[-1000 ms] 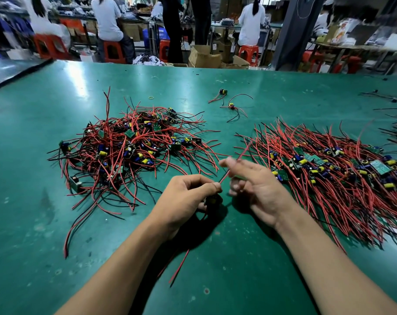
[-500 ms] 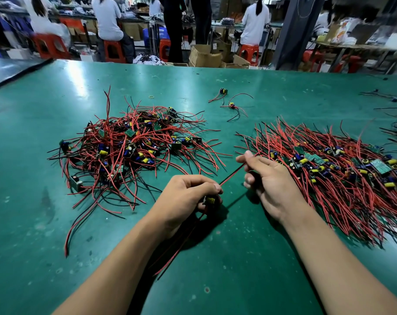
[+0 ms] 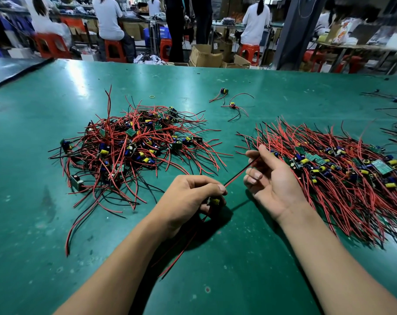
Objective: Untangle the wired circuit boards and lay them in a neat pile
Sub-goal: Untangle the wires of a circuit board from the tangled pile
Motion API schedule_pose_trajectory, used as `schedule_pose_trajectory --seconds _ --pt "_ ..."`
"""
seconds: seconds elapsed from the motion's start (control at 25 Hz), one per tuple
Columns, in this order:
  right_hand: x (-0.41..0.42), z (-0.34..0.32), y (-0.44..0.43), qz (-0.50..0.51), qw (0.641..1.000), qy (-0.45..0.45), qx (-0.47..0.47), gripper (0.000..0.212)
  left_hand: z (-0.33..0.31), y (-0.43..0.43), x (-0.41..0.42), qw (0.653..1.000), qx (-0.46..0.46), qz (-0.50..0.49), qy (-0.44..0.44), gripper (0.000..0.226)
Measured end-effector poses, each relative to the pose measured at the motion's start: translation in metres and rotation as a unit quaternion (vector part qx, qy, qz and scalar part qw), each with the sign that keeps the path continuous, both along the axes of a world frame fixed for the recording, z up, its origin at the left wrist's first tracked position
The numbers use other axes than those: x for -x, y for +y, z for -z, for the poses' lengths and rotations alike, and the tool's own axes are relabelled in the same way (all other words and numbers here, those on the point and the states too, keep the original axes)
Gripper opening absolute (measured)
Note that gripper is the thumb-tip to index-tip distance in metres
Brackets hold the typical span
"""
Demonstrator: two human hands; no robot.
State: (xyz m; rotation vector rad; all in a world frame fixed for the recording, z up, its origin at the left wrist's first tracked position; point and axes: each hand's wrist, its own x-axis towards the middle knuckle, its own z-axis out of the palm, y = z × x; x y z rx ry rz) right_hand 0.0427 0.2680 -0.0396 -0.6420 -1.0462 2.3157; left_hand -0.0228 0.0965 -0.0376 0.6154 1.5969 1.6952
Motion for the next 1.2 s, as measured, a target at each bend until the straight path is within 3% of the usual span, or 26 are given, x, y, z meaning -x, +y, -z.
schedule_pose_trajectory --seconds 0.12,0.32,0.48,0.72,0.88,0.96,1.08,1.2 --pt "-0.001 0.001 0.003 0.012 1.000 -0.004 -0.017 0.026 0.000 0.000 0.000 1.000 0.003 0.002 0.008 0.016" --pt "-0.008 -0.006 0.023 0.061 0.997 0.009 0.040 0.040 0.004 -0.004 0.004 1.000 -0.001 0.001 0.005 0.019" --pt "-0.006 -0.003 0.020 0.048 0.999 0.006 0.022 0.041 0.009 -0.001 0.006 0.999 -0.035 -0.034 -0.022 0.010" --pt "-0.002 0.003 0.008 0.029 0.996 -0.055 -0.065 0.043 0.003 0.004 0.009 0.986 -0.069 -0.087 -0.125 0.054" --pt "-0.004 0.003 -0.003 -0.004 0.982 -0.078 -0.172 0.035 0.001 0.005 0.008 0.977 -0.083 -0.084 -0.175 0.065" --pt "-0.005 0.003 -0.017 -0.046 0.950 -0.099 -0.291 0.028 0.001 0.005 0.009 0.979 -0.080 -0.073 -0.172 0.068" --pt "-0.003 0.007 -0.039 -0.089 0.869 -0.133 -0.468 0.028 0.001 0.004 0.010 0.980 -0.085 -0.065 -0.165 0.066" --pt "-0.003 0.011 -0.043 -0.013 0.804 -0.151 -0.575 0.028 0.003 0.004 0.010 0.983 -0.084 -0.055 -0.156 0.067"
